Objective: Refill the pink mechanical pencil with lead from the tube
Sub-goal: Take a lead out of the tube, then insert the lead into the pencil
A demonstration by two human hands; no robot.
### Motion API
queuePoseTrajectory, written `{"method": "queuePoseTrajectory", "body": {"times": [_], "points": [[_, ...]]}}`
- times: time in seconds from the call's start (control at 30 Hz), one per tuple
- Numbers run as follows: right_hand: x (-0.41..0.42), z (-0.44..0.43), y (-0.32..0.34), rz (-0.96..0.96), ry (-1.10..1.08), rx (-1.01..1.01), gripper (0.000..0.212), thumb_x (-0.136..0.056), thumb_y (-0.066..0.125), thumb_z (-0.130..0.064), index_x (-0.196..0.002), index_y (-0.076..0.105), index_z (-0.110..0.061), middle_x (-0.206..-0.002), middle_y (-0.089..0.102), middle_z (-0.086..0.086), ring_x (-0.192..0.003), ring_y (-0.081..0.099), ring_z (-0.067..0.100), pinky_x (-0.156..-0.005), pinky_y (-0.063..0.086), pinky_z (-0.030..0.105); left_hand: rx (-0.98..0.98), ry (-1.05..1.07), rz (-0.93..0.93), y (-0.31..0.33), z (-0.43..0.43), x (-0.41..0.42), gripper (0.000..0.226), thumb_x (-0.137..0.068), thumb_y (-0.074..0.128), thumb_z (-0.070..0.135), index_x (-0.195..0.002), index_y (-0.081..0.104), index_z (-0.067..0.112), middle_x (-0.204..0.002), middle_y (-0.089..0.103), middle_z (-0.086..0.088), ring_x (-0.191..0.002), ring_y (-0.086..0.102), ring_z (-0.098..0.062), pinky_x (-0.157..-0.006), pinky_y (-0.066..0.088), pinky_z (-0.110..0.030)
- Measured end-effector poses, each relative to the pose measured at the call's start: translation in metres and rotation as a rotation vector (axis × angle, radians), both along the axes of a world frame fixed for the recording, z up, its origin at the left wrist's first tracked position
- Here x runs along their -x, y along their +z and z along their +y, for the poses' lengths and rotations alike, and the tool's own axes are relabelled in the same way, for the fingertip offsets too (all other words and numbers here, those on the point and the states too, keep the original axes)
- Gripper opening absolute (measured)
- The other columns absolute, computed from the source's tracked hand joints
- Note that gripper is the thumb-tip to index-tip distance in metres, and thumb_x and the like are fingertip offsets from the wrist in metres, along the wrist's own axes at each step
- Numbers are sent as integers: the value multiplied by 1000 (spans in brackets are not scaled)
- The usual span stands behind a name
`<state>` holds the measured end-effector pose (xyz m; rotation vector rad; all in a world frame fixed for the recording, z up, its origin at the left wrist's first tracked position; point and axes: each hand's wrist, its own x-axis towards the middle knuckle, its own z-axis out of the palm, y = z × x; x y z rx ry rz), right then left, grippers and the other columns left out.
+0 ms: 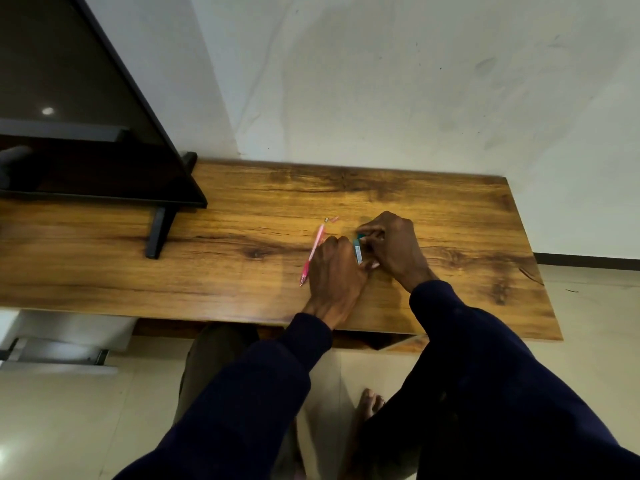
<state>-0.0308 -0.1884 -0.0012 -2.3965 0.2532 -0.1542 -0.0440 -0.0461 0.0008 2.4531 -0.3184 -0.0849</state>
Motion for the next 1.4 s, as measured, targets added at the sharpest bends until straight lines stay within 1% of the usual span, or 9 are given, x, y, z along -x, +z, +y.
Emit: {"method": "queuePoseTrajectory", "body": {"times": [0.17,0.23,0.37,0.57,0.7,0.8,0.97,1.17,1.4], "points": [[4,1,2,-45,26,21,17,-86,69,13,-94,77,0,-98,70,8,-77,61,2,-66,46,1,-66,23,-44,1,5,-6,19,-93,75,30,-97,75,11,-94,73,-9,-89,72,-24,-78,63,-41],[4,2,3,-39,16,4,16,-85,71,12,-91,78,-2,-97,72,9,-79,64,9,-67,48,4,-71,47,-54,0,10,-6,14,-91,76,27,-93,76,12,-90,73,-6,-85,72,-21,-74,64,-40],[7,3,6,-7,-12,-74,13,-84,77,7,-88,77,-5,-89,73,5,-74,63,1,-66,49,5,-30,69,-39,-1,15,-7,14,-88,79,25,-94,75,13,-92,73,-4,-86,70,-18,-73,63,-37],[16,-5,10,8,-171,-617,18,-87,79,-4,-105,79,-7,-93,79,7,-79,74,9,-69,58,17,180,85,-24,2,21,-4,7,-88,80,17,-91,77,12,-82,76,0,-71,71,-10,-69,64,-37],[16,-6,18,7,-186,-833,19,-87,80,-6,-105,79,-1,-98,80,15,-86,76,24,-82,62,30,310,65,-68,8,25,-3,15,-87,82,16,-100,78,10,-90,79,-1,-76,73,-9,-72,65,-36],[13,-5,27,8,-192,-951,20,-84,82,-3,-103,78,3,-98,79,21,-86,76,29,-82,64,33,360,40,-108,12,28,-2,18,-88,82,15,-104,79,9,-94,80,-2,-76,74,-9,-71,65,-35],[8,0,36,18,-175,-1007,19,-81,83,-2,-99,78,1,-99,79,20,-91,76,29,-84,64,33,376,23,-191,14,32,-5,21,-88,81,15,-108,79,8,-104,80,-5,-79,74,-8,-72,64,-25],[6,4,39,28,-215,-1090,14,-82,82,0,-94,78,2,-96,79,20,-88,76,28,-81,65,32,372,20,-262,13,31,-9,19,-89,80,14,-107,78,9,-108,79,-8,-95,76,-19,-78,65,-42],[6,4,46,-20,-134,-999,25,-82,82,0,-103,75,11,-100,78,24,-89,77,33,-83,65,35,333,30,-332,15,33,-10,18,-88,81,13,-105,78,8,-103,78,-7,-94,73,-16,-80,64,-39]]}}
